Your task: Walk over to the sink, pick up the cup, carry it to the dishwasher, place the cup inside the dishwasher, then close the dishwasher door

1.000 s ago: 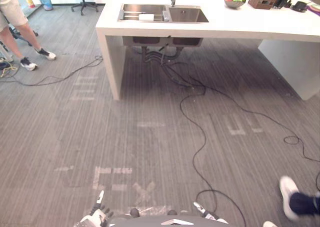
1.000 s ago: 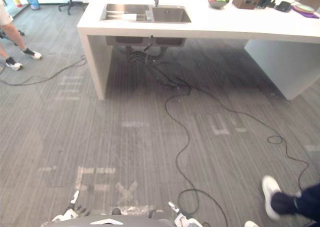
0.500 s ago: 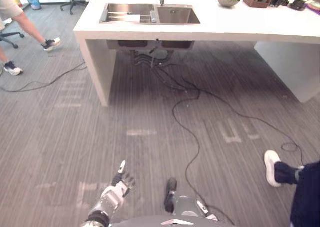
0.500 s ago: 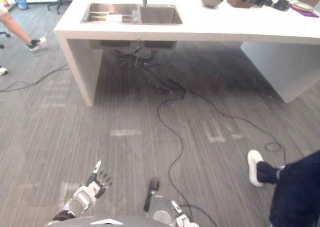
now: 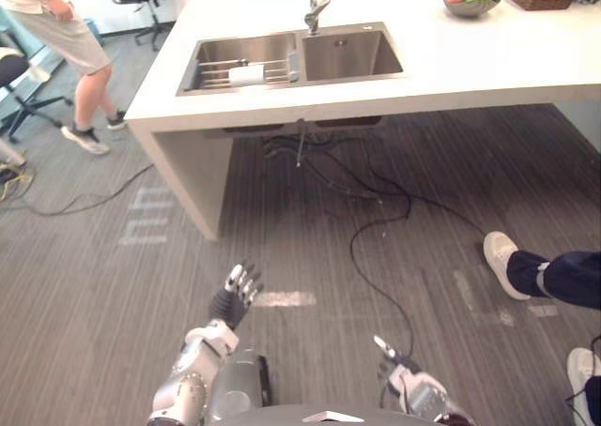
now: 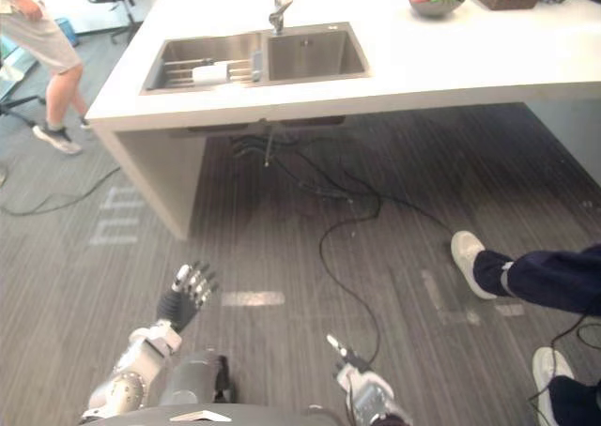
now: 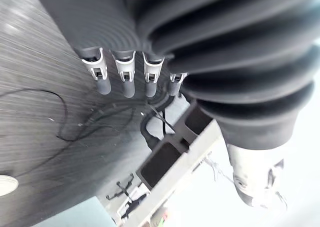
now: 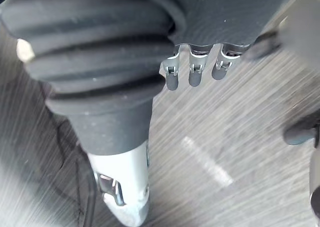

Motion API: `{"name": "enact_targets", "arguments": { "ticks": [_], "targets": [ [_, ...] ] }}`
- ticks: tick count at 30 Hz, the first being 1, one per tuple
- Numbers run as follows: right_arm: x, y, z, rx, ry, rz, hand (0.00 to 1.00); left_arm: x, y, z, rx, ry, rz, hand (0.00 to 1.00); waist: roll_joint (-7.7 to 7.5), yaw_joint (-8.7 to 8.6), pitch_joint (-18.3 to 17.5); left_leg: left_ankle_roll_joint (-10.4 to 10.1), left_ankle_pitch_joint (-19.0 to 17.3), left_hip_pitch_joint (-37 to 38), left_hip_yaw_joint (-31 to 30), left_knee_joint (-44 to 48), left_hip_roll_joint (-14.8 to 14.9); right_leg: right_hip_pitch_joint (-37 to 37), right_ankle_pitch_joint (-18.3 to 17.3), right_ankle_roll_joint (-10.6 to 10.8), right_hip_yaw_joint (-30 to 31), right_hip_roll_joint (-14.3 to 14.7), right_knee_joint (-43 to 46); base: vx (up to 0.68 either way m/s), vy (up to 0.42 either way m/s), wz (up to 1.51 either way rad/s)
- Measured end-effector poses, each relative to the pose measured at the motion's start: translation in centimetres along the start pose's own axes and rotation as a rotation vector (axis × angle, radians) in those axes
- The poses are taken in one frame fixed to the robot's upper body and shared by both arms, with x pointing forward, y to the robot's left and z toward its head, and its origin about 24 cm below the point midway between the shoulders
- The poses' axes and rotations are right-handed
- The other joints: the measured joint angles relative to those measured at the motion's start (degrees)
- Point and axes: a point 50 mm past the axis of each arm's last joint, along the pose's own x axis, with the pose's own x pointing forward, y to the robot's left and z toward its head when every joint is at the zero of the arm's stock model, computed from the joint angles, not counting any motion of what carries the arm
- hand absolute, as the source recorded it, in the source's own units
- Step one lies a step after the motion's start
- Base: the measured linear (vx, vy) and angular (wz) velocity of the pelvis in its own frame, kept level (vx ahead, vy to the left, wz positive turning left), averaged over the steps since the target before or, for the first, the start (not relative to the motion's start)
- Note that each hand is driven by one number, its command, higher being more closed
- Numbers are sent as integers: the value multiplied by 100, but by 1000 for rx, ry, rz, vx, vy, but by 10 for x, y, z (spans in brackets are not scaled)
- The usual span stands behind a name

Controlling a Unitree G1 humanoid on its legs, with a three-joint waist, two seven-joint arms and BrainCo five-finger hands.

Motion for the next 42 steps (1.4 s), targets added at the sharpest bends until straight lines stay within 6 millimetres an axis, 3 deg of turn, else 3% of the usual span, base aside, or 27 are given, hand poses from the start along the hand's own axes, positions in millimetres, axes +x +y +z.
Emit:
{"name": "enact_targets", "arguments": {
  "ticks": [1,2,5,7,9,11,12,13,14,15,17,18,19,21,22,24,25,26,28,30,33,35,37,39,42],
  "targets": [
    [-3,-3,3,-20,-15,3,0,-1,-17,10,12,-53,-61,0,143,22,-56,82,1494,248,-250,-1486,-158,185,-264,237,70,58,77,580,250,-4],
    [-1,0,-4,-17,6,-3,0,1,-29,28,55,-113,-119,0,-22,-5,-59,455,1985,339,-264,-1672,-405,331,-665,343,256,-79,236,531,217,17],
    [-2,3,-25,-16,83,2,0,8,-45,64,101,-259,-177,0,-337,102,80,508,1501,339,-267,-1432,-607,368,-558,118,417,-132,265,319,104,19],
    [-7,-9,-51,25,190,-53,0,7,-46,82,151,-356,-177,0,-309,152,60,551,940,427,-242,-916,-612,623,-106,77,509,-152,239,318,78,-3],
    [-15,-31,-63,108,224,-137,0,3,-57,91,188,-408,-215,0,-272,188,-76,535,629,534,-280,-837,-656,666,164,54,682,-185,398,301,115,4],
    [-24,-54,-70,205,222,-225,0,5,-68,92,217,-420,-253,0,-244,208,-390,614,540,609,-294,-990,-750,334,348,119,926,-258,1012,266,119,11],
    [-28,-64,-71,241,215,-265,0,7,-72,93,231,-421,-258,0,-248,217,-478,670,502,751,-286,-1170,-807,73,444,245,1062,-331,1632,229,112,10],
    [-31,-72,-73,266,195,-298,0,7,-75,97,263,-428,-251,0,-280,182,-478,703,483,1013,-300,-1366,-921,-396,783,737,1275,-493,2621,351,169,8],
    [-32,-74,-73,274,162,-303,0,3,-80,102,292,-444,-248,0,-354,99,-477,768,430,1255,-285,-1508,-1030,-820,1327,1080,1411,-667,3570,282,135,-1],
    [-32,-73,-72,265,141,-300,0,2,-83,104,305,-455,-247,0,-390,84,-480,784,396,1387,-268,-1606,-1084,-1094,1561,993,1410,-773,4131,293,130,-20],
    [-28,-68,-60,197,72,-280,0,0,-86,108,346,-470,-203,0,-386,-32,-482,786,253,1879,-271,-1840,-1128,-2058,1085,162,1063,-936,5631,283,95,-25],
    [-28,-67,-58,195,57,-276,0,1,-87,108,342,-471,-194,0,-355,-52,-470,768,209,1980,-281,-1862,-1098,-2239,839,2,909,-913,5699,312,25,-26],
    [-27,-63,-56,203,33,-261,0,3,-91,109,343,-483,-183,0,-285,-57,-443,691,110,2161,-318,-1837,-970,-2659,219,-243,502,-738,5291,253,-15,-16],
    [-26,-57,-59,204,39,-240,0,6,-96,114,352,-511,-185,0,-274,-155,-462,582,-39,2214,-454,-1727,-808,-2858,19,-225,271,-428,3955,255,-84,33],
    [-28,-56,-71,198,73,-239,0,9,-101,118,356,-531,-199,0,-293,-278,-460,486,-186,2182,-693,-1551,-733,-2843,133,-186,415,-229,2829,274,-149,116],
    [-36,-62,-90,193,136,-263,0,6,-101,128,350,-596,-197,0,-379,-324,-491,428,-387,2194,-1090,-1261,-776,-2784,637,-271,625,-229,2011,348,-227,122],
    [-39,-63,-98,177,177,-269,0,3,-97,134,349,-638,-181,0,-556,-313,-531,324,-537,2267,-1295,-1121,-874,-2591,1158,-295,638,-323,1660,519,-385,90],
    [-43,-67,-104,165,204,-276,0,1,-93,138,346,-670,-164,0,-583,-259,-568,200,-690,2268,-1433,-1009,-871,-2400,813,-162,543,-382,1499,514,-401,74],
    [-41,-72,-93,141,185,-267,0,1,-95,136,305,-687,-163,0,-303,-187,-560,39,-811,2185,-1487,-860,-592,-2263,730,-278,258,-177,1349,304,-254,48],
    [-34,-64,-84,120,172,-236,0,3,-98,132,280,-680,-166,0,-208,-123,-579,-63,-731,2293,-1375,-1092,-317,-2089,620,-429,59,40,1205,281,-265,33],
    [-33,-61,-87,108,204,-215,0,6,-101,126,292,-656,-170,0,-268,-160,-557,-61,-709,2220,-1279,-799,-218,-1840,419,-452,-216,66,1102,133,-166,45],
    [-33,-60,-90,111,230,-205,0,8,-103,117,289,-615,-185,0,-320,-137,-499,-64,-707,1641,-1191,570,-191,-1480,358,-436,-496,60,856,83,-126,78],
    [-36,-66,-89,110,249,-226,0,8,-103,111,313,-590,-180,0,-233,42,-361,-184,-578,821,-903,2293,152,-988,373,-488,-667,231,502,67,-62,40],
    [-38,-68,-91,105,268,-230,0,6,-99,109,339,-582,-167,0,-241,95,-365,-120,-675,639,-668,2001,292,-763,388,-459,-774,217,347,59,-21,21],
    [-40,-71,-93,98,295,-232,0,2,-103,108,393,-568,-217,0,-282,138,-279,-79,-566,552,-501,424,263,-518,350,-337,-825,-1,254,161,111,20]
  ]
}}
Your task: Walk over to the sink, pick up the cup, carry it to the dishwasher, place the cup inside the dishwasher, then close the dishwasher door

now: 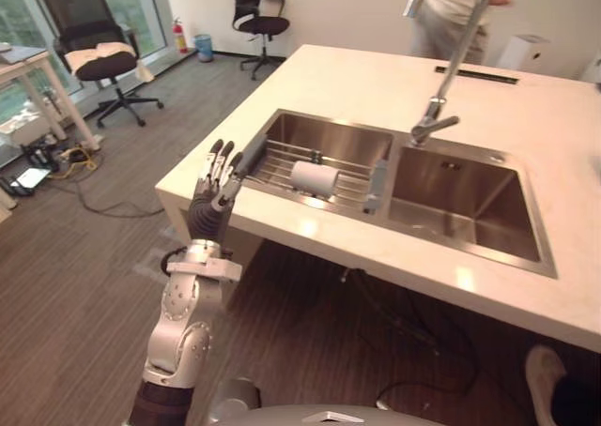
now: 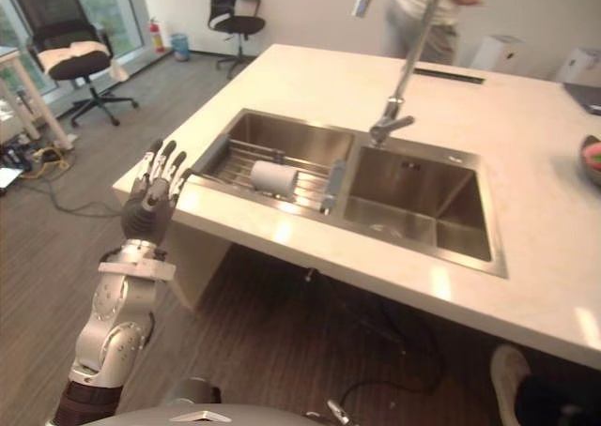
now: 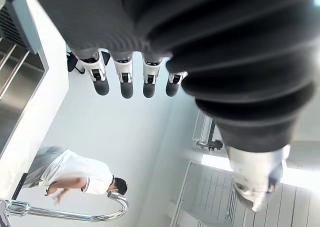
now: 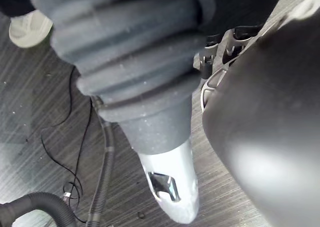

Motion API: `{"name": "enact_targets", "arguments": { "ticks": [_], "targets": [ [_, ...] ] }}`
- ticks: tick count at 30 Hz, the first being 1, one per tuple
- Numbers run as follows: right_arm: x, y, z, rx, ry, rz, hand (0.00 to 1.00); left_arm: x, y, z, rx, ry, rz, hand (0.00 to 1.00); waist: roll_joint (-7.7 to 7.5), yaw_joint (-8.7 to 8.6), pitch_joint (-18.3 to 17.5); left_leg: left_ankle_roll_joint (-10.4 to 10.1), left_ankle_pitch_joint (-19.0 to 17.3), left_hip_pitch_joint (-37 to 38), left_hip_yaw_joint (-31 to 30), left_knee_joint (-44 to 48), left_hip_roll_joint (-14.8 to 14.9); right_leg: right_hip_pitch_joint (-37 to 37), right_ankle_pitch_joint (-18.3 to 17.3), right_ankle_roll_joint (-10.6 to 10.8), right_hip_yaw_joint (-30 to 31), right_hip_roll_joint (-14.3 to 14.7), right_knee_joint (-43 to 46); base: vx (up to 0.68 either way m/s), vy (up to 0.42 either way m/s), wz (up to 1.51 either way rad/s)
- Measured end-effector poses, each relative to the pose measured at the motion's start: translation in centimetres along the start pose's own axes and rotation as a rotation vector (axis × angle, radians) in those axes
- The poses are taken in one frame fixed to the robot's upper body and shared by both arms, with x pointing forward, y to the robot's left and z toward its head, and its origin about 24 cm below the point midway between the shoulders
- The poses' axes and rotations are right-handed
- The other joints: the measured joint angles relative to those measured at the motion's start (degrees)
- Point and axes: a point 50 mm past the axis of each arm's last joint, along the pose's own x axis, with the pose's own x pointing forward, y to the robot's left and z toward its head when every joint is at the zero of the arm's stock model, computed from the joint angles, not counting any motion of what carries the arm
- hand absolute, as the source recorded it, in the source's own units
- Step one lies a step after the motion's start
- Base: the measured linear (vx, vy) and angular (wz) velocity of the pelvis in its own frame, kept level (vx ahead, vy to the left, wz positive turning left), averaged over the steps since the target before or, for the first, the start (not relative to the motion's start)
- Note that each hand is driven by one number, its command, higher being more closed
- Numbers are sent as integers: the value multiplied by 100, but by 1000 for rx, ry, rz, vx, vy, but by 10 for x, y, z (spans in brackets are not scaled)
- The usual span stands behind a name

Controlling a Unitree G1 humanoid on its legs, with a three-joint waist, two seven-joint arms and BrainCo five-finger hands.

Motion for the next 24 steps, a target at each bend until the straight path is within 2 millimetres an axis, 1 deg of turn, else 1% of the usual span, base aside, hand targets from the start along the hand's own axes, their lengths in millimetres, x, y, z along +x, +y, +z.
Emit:
{"name": "enact_targets", "arguments": {
  "ticks": [1,2,3,4,5,6,7,8,10,11,12,13,14,16,17,18,19,21,22,24],
  "targets": [
    [-1,-3,-2,-48,13,-6,0,-2,0,3,14,13,-17,0,-28,14,27,-84,288,-26,69,-540,-50,8,-108,152,26,-205,133,193,225,0],
    [-1,-6,-2,-51,13,-14,0,-2,0,6,24,13,-28,0,16,19,17,-78,547,30,58,-850,-47,12,-208,247,90,-244,239,193,225,-8],
    [-2,-8,0,-52,9,-19,0,-2,0,9,24,4,-41,0,99,35,14,-71,737,71,17,-1046,-10,4,-272,334,178,-240,357,228,296,-26],
    [-4,-15,6,-49,-8,-34,0,-2,-1,13,6,-13,-60,0,392,118,-37,-16,1070,207,-122,-1274,122,-22,-443,512,347,-159,666,241,292,-43],
    [-3,-12,5,-35,-2,-29,0,-3,6,16,9,-11,-60,0,291,160,-32,25,1095,217,-46,-992,-2,-54,-622,625,647,-279,903,284,323,-38],
    [-3,-10,1,-37,8,-28,0,-3,9,18,16,-9,-61,0,205,146,-77,42,1039,217,-11,-973,-94,-80,-654,653,800,-336,915,238,198,-20],
    [-1,-6,-3,-49,18,-29,0,-4,13,23,23,-12,-66,0,55,150,-93,74,952,252,92,-965,-273,-129,-742,738,1011,-514,1001,228,163,-9],
    [-1,-4,-6,-54,27,-39,0,-5,16,25,19,-11,-66,0,-46,173,-109,131,849,308,204,-962,-392,-122,-798,767,1187,-615,982,226,155,-13],
    [-1,-4,-9,-52,33,-54,0,-7,18,25,5,2,-80,0,-148,154,-185,168,684,313,282,-870,-493,-93,-806,780,1341,-700,901,176,104,-15],
    [-1,-4,-10,-49,35,-58,0,-7,17,25,-2,7,-88,0,-151,149,-196,173,654,313,311,-869,-504,-93,-805,779,1372,-712,862,162,72,-20],
    [0,-4,-12,-47,41,-62,0,-7,13,24,-8,15,-111,0,-220,123,-279,175,643,324,386,-951,-518,-109,-780,747,1414,-726,753,126,27,-24],
    [0,-4,-15,-47,54,-65,0,-7,6,21,-19,31,-150,0,-245,89,-346,158,724,407,474,-1203,-542,-119,-733,709,1415,-757,613,120,7,-26],
    [0,-5,-16,-47,59,-68,0,-7,2,18,-28,42,-171,0,-278,57,-409,147,800,459,519,-1371,-554,-120,-680,734,1399,-765,530,111,-29,-21],
    [-1,-8,-20,-48,65,-73,0,-9,-18,6,-33,91,-258,0,-310,-153,-647,142,1283,762,539,-2222,-621,-88,-460,783,1249,-748,186,137,-64,-9],
    [-1,-9,-19,-37,59,-76,0,-9,-24,3,-38,102,-281,0,-295,-211,-668,126,1380,829,540,-2404,-616,-63,-408,798,1219,-711,119,130,-82,-3],
    [-2,-12,-17,6,39,-75,0,-9,-35,-2,-50,109,-315,0,-202,-321,-673,81,1546,916,537,-2705,-589,-26,-353,815,1146,-657,-51,89,-86,-3],
    [-4,-17,-18,37,31,-80,0,-7,-39,-3,-47,104,-317,0,-142,-348,-701,55,1611,960,541,-2847,-567,-32,-335,804,1149,-611,-97,56,-75,-4],
    [-6,-25,-21,73,28,-96,0,-4,-40,-2,-32,79,-294,0,-108,-341,-733,19,1673,1048,569,-3003,-516,-16,-306,772,1157,-541,-133,44,-58,-10],
    [-7,-27,-22,67,29,-104,0,0,-39,0,-6,52,-259,0,-67,-342,-753,3,1664,1133,598,-3003,-477,46,-297,757,1162,-508,-140,62,-78,-14],
    [-8,-30,-24,41,36,-115,0,5,-41,6,28,-7,-223,0,-45,-339,-784,-21,1648,1210,654,-3003,-424,110,-271,717,1163,-467,-172,36,-61,-13]
  ]
}}
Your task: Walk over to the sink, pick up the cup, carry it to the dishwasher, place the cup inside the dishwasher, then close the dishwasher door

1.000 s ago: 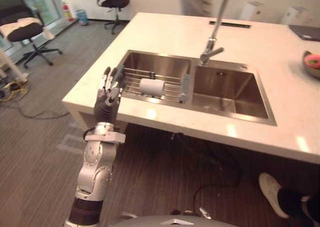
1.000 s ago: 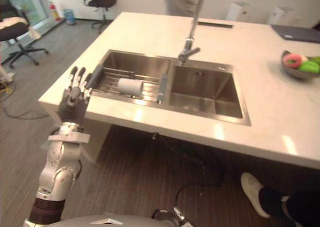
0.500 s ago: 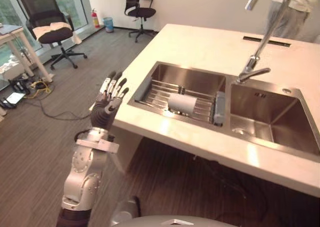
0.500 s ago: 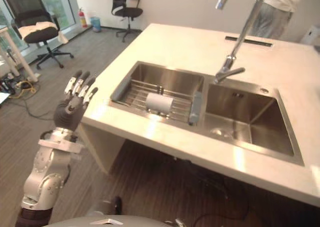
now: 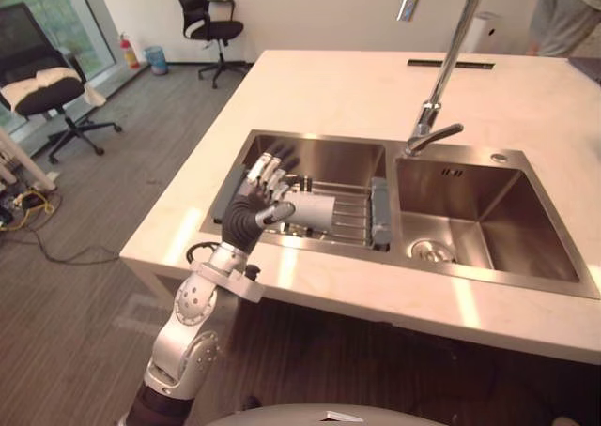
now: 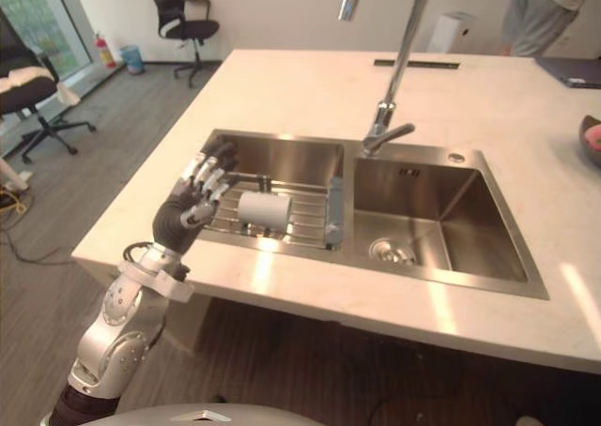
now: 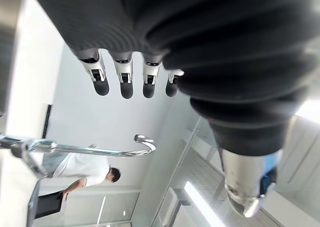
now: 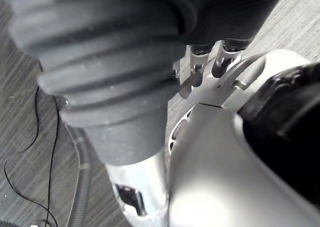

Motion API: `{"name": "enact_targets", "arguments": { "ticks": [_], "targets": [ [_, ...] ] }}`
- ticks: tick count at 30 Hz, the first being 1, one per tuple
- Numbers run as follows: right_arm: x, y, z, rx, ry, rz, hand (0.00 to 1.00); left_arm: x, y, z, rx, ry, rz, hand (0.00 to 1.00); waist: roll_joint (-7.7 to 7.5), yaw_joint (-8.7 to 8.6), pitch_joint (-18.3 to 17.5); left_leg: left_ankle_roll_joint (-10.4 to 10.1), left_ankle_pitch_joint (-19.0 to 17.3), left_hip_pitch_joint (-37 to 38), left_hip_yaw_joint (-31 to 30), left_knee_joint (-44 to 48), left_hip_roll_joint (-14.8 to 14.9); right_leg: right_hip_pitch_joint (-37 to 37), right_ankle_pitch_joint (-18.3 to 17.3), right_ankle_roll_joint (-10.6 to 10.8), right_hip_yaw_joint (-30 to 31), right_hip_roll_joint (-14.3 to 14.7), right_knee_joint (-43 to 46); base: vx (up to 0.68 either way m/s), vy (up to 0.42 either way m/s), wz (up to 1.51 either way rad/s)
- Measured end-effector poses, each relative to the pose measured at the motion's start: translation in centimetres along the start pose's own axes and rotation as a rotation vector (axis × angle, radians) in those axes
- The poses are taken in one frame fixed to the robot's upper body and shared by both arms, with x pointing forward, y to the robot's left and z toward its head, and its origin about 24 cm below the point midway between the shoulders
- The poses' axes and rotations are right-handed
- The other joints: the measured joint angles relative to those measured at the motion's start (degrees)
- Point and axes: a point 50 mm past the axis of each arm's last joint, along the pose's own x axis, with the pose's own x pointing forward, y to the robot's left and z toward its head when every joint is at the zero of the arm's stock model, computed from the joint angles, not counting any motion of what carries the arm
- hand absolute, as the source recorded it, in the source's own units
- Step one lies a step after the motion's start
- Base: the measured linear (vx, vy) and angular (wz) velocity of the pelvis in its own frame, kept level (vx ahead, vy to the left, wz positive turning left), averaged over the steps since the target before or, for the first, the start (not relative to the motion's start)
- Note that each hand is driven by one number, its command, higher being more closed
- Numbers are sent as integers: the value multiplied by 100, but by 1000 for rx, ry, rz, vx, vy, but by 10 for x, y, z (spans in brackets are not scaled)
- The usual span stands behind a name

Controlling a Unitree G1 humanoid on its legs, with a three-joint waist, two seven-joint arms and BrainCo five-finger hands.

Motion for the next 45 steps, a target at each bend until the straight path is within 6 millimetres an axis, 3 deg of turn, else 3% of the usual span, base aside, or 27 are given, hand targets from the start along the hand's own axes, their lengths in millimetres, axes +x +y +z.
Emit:
{"name": "enact_targets", "arguments": {
  "ticks": [4,10,14,17,19,22,27,33,34,40,45],
  "targets": [
    [0,5,1,-12,-16,19,0,18,-3,6,147,-72,112,0,-30,-31,-9,-23,10,-1,70,-39,77,-18,64,-26,37,72,-105,-54,-5,-14],
    [1,11,-1,-7,-13,25,0,31,3,-16,380,-36,263,0,-125,-241,-48,-32,40,109,362,-50,192,-52,212,-29,301,157,-243,-77,22,-25],
    [1,14,-5,15,-3,29,0,41,5,-30,586,-21,270,0,-193,-351,-47,-24,79,127,498,-52,252,-71,317,-86,428,211,-351,-68,24,-20],
    [2,16,-5,20,-3,33,0,46,8,-49,812,30,193,0,-222,-379,-40,-76,41,193,664,-54,302,-83,411,-129,490,250,-434,-50,19,-31],
    [2,16,-7,41,-6,35,0,38,12,-69,945,123,133,0,-250,-508,-42,-84,31,217,710,-55,332,-43,461,-158,479,273,-531,-17,8,-16],
    [2,17,-9,57,-6,35,0,28,18,-92,992,252,130,0,-265,-589,-32,-111,1,239,820,-54,358,-58,487,-198,510,289,-586,17,2,-16],
    [2,19,-13,64,-13,41,0,26,35,-86,980,215,346,0,-335,-642,-50,-209,-95,302,980,-53,406,-58,509,-232,644,344,-694,80,-16,-20],
    [2,22,-16,72,-25,64,0,35,72,-43,861,-20,690,0,-473,-652,-108,-276,-152,350,1054,-48,432,-4,536,-297,575,386,-758,135,-31,-7],
    [2,23,-16,72,-27,72,0,35,77,-38,806,-36,717,0,-468,-657,-107,-276,-152,409,1046,-48,431,67,535,-449,492,391,-762,144,-28,3],
    [3,28,-11,8,-41,101,0,40,77,-43,597,48,609,0,-452,-633,-94,-277,-150,494,939,-49,427,246,554,-569,47,396,-749,63,-29,11],
    [3,35,-5,-23,-67,142,0,42,73,-53,591,135,528,0,-415,-636,-33,-278,-150,494,728,-55,429,354,466,-603,-207,403,-743,-37,-28,15]
  ]
}}
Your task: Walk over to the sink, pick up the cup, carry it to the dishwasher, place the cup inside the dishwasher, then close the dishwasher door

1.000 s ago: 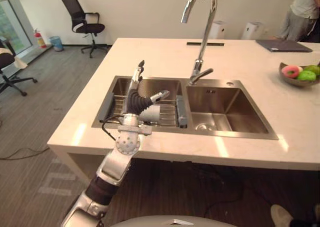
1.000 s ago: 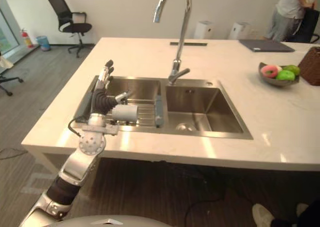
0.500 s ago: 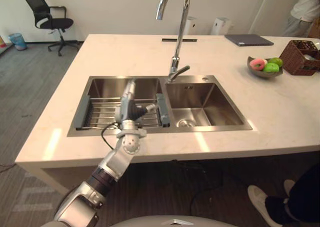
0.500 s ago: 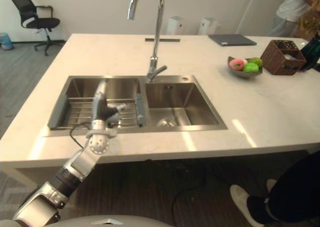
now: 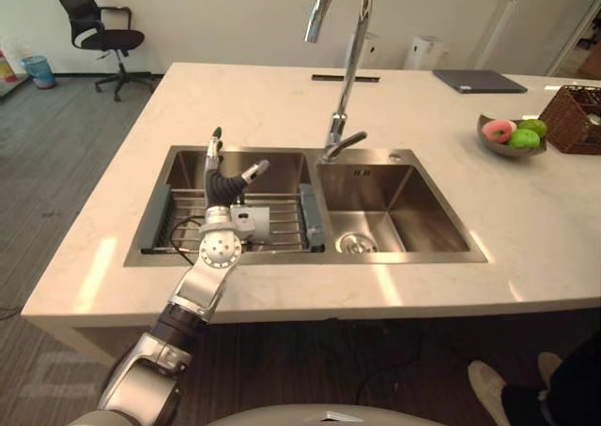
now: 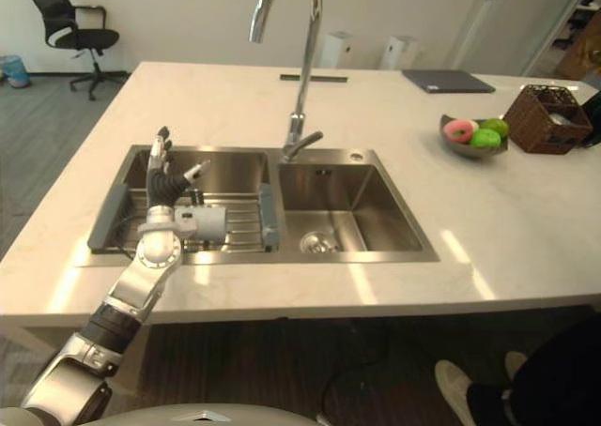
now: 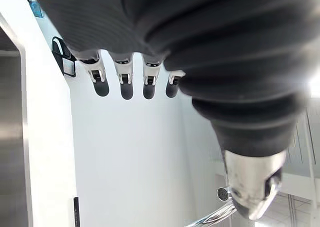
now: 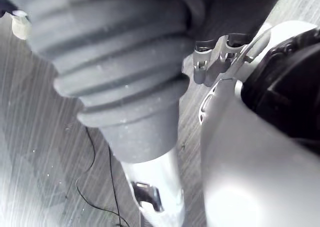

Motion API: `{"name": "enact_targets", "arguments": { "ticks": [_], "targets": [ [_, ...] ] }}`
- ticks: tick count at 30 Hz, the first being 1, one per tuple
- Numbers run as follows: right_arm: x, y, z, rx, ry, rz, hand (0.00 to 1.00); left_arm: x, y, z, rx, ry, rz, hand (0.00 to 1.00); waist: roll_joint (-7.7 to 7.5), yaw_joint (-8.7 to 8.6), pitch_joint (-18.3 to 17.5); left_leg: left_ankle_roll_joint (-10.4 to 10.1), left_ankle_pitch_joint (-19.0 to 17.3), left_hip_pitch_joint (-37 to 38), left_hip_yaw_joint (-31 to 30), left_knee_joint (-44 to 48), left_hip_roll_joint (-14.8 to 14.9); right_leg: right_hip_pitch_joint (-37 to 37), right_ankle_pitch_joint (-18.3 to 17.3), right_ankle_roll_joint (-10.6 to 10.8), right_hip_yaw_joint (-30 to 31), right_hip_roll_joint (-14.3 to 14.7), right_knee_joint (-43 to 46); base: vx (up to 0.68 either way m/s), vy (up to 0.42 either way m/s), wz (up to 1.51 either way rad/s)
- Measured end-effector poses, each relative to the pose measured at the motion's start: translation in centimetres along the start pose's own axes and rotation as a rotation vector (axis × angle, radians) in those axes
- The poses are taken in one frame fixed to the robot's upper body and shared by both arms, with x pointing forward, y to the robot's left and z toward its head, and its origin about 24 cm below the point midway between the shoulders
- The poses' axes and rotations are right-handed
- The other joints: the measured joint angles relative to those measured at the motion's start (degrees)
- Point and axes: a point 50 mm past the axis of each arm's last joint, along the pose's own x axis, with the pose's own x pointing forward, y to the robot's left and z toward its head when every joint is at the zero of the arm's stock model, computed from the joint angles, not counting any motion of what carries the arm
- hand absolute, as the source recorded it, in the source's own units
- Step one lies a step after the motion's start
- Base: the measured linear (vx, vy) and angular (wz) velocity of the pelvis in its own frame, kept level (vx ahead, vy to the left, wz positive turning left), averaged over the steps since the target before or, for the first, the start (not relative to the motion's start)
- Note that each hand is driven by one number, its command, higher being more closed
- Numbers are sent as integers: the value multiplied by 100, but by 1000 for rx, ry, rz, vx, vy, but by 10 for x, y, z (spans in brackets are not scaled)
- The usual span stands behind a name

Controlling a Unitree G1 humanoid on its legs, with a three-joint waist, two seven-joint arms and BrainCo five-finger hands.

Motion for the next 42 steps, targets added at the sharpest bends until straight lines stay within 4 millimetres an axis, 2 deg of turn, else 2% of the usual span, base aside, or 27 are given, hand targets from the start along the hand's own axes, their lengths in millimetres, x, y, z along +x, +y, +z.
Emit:
{"name": "enact_targets", "arguments": {
  "ticks": [1,6,8,12,15,17,19,20,21,22,23,24,25,26,27,28,30,31,32,33,35,36,38,39,40,42],
  "targets": [
    [1,9,6,-124,15,42,0,-13,-22,-6,151,5,-212,0,-41,71,138,12,73,-125,-221,-1,-3,-56,-109,377,-143,-16,115,-40,-13,8],
    [2,10,6,-131,17,44,0,-14,-22,-7,148,10,-212,0,-42,73,138,12,73,-118,-220,-1,-3,-57,-111,375,-139,-21,132,0,0,0],
    [2,12,8,-162,19,46,0,-21,-21,-11,116,39,-213,0,-43,76,139,19,67,-117,-201,0,-2,-97,-119,369,-124,-32,187,-2,3,-8],
    [6,25,16,-210,20,28,0,-47,-26,-10,-127,114,-228,0,-47,279,145,27,75,-249,-68,6,1,-412,-113,381,131,-64,371,-11,23,-18],
    [7,35,21,-225,3,-1,0,-59,-28,-6,-309,153,-211,0,-58,342,146,71,69,-299,-69,37,-57,-574,-188,417,212,-149,583,-27,44,-2],
    [7,35,27,-192,-21,-25,0,-60,-28,3,-420,146,-206,0,-78,389,172,94,29,-355,-117,38,-162,-768,-381,389,192,-288,909,-44,52,10],
    [5,21,27,-88,-73,-50,0,-58,-25,14,-474,101,-231,0,-176,414,215,200,-97,-312,-431,41,-443,-792,-617,345,45,-600,1252,-8,110,33],
    [2,10,29,-68,-122,-50,0,-55,-22,22,-486,61,-228,0,-74,438,184,282,-163,-254,-664,30,-543,-873,-668,252,50,-707,1818,29,91,34],
    [1,5,30,-69,-140,-49,0,-54,-20,23,-485,47,-218,0,-67,439,214,323,-176,-245,-703,15,-554,-1077,-597,146,66,-779,2312,20,89,39],
    [-1,-1,28,-59,-165,-37,0,-50,-15,24,-475,33,-203,0,54,417,167,367,-209,-181,-824,42,-529,-1483,-299,-257,183,-835,3252,20,104,54],
    [-4,-8,22,-45,-171,-31,0,-46,-10,28,-482,11,-180,0,98,405,178,416,-243,-87,-969,42,-472,-1756,147,-321,217,-888,3921,52,102,58],
    [-5,-10,19,-32,-173,-25,0,-44,-6,30,-488,-2,-164,0,207,387,204,439,-258,-24,-1026,45,-423,-1855,211,-235,237,-878,4144,134,71,40],
    [-5,-9,15,11,-177,-8,0,-41,4,32,-493,-37,-120,0,191,396,184,456,-279,37,-1045,47,-335,-1981,-135,-48,286,-806,4158,97,30,21],
    [-4,-4,13,42,-174,18,0,-36,17,33,-497,-66,-66,0,62,388,219,432,-382,-70,-1056,211,-295,-2058,-337,98,253,-704,3879,75,17,16],
    [-3,0,11,72,-174,32,0,-34,21,34,-493,-80,-52,0,-11,386,243,407,-492,-171,-1061,409,-287,-2053,-340,118,249,-651,3640,12,-26,21],
    [-3,2,7,168,-162,48,0,-33,27,35,-469,-96,-45,0,-121,381,245,384,-665,-312,-1106,716,-307,-1977,-250,146,202,-596,3003,56,-76,23],
    [-3,1,-1,248,-128,56,0,-32,32,40,-455,-120,-38,0,-171,355,223,329,-866,-377,-1172,1002,-407,-1693,-98,150,154,-537,2191,165,-139,24],
    [-4,-3,-2,256,-122,43,0,-33,32,46,-470,-145,-31,0,-92,369,208,272,-1043,-423,-1176,1241,-395,-1501,-221,360,88,-504,1849,185,-129,8],
    [-4,-7,2,258,-133,37,0,-33,32,47,-475,-148,-31,0,-4,382,170,228,-1117,-439,-1165,1332,-313,-1433,-208,332,70,-416,1761,179,-112,-9],
    [-5,-11,5,256,-142,32,0,-32,30,50,-485,-160,-43,0,192,384,155,157,-1198,-452,-1131,1424,-189,-1358,-199,315,69,-262,1624,179,-92,-21],
    [-5,-14,15,209,-164,35,0,-31,29,53,-494,-167,-48,0,457,382,49,73,-1246,-530,-1029,1752,32,-1325,-212,269,113,-34,1462,240,-120,-23],
    [-5,-15,15,208,-164,31,0,-30,28,53,-495,-168,-49,0,458,373,60,67,-1258,-628,-1029,2025,84,-1263,-193,237,116,-8,1407,187,-100,-12],
    [-6,-16,16,229,-176,26,0,-29,26,54,-511,-169,-50,0,376,401,148,57,-1281,-1073,-1104,3246,283,-886,-129,136,83,50,1165,175,-128,-11],
    [-5,-15,16,233,-177,29,0,-29,25,54,-525,-166,-48,0,367,421,159,62,-1314,-1144,-1151,3467,316,-800,-133,127,82,72,1123,174,-114,-20],
    [-6,-18,21,252,-197,23,0,-29,21,52,-550,-154,-53,0,405,450,148,134,-1228,-1161,-1178,3393,378,-700,-149,116,93,106,1111,107,-39,-24],
    [-7,-21,31,288,-247,14,0,-29,18,53,-562,-162,-78,0,418,477,133,141,-1106,-925,-1157,2853,259,-698,-197,176,181,62,1107,91,11,-9]
  ]
}}
